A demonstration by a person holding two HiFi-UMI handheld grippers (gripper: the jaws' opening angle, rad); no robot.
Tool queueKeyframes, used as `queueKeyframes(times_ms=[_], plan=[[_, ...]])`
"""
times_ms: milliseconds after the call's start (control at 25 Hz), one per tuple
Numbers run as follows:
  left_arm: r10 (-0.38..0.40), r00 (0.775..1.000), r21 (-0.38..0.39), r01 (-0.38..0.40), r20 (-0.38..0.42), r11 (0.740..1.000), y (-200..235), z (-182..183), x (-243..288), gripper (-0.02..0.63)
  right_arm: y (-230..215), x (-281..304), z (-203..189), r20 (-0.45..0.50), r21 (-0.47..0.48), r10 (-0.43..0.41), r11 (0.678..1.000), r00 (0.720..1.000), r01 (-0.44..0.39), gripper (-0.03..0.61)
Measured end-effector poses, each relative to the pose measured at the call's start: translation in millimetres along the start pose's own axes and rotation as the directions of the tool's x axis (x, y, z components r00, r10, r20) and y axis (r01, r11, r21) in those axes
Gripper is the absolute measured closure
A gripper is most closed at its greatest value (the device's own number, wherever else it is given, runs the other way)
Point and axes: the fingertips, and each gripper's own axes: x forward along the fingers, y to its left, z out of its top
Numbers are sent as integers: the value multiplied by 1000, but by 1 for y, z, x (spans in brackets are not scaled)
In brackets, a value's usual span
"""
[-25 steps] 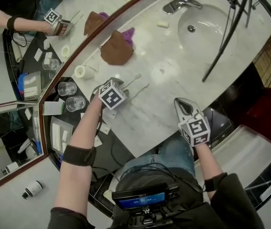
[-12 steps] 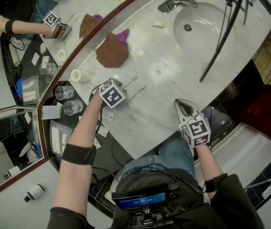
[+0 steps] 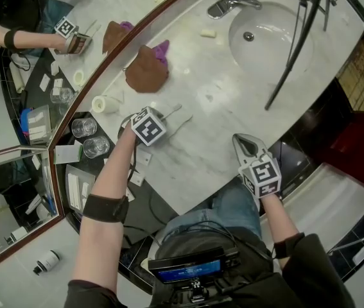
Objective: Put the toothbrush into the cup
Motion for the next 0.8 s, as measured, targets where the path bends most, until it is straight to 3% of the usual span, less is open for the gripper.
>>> queueKeyframes(times_ms=[240,480,640,800], plan=[[18,999,-27,-18,26,999,2,2,-4,566,-2,3,0,-3,-9,-2,1000,1000,2,575],[67,989,-120,-51,130,991,5,8,-32,566,4,8,7,-11,-43,21,999,1000,-22,575],[128,968,-196,-86,215,977,2,7,-65,566,20,11,24,-12,-59,61,996,998,-61,575],[217,921,-264,-133,322,955,-1,9,-106,566,30,20,42,-12,-102,95,990,995,-95,575]])
